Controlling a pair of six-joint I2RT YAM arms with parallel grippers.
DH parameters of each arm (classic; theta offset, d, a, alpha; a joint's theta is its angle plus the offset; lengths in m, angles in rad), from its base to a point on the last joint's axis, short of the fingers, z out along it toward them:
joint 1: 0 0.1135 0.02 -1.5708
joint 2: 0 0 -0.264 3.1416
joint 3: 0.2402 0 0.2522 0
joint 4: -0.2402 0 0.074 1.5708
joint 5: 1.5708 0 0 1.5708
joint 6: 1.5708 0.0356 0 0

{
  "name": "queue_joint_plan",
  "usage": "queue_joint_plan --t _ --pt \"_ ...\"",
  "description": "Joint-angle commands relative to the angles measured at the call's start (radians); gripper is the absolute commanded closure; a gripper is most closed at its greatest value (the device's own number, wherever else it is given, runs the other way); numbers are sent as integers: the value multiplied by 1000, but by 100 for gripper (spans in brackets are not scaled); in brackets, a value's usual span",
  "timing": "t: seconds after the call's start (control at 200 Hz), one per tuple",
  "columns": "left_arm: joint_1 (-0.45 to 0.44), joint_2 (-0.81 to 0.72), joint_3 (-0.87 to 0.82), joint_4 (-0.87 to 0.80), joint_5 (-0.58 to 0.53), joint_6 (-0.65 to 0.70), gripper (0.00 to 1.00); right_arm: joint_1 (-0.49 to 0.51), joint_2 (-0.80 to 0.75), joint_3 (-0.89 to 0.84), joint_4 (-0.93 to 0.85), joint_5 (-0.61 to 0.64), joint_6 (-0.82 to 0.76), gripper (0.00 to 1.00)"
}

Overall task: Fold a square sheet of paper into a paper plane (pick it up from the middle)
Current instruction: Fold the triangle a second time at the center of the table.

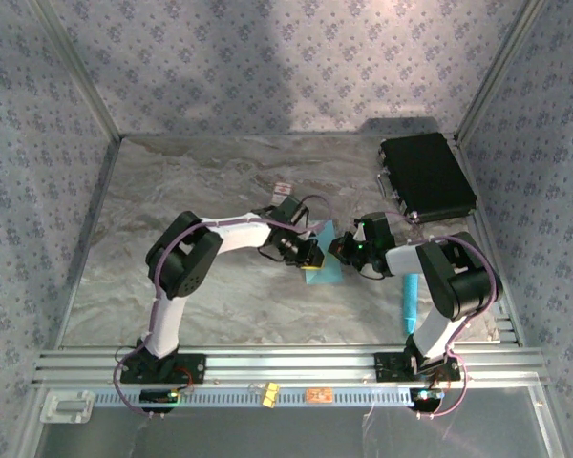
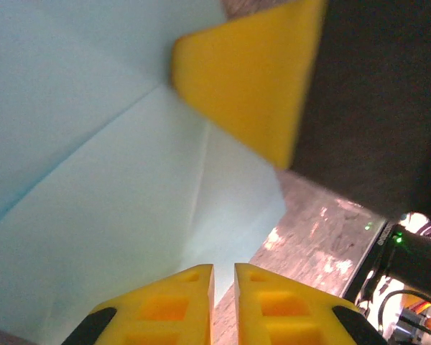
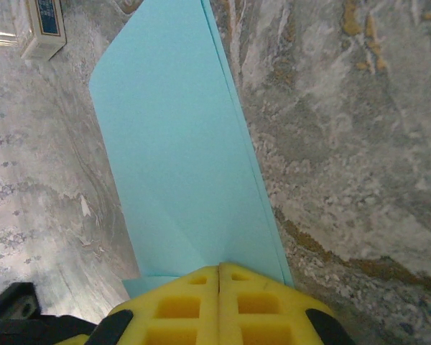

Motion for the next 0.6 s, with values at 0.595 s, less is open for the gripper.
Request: queue_joint_plan --t 0.595 --pt "3 -151 -60 -16 -124 42 82 -2 -47 4 -142 30 -38 91"
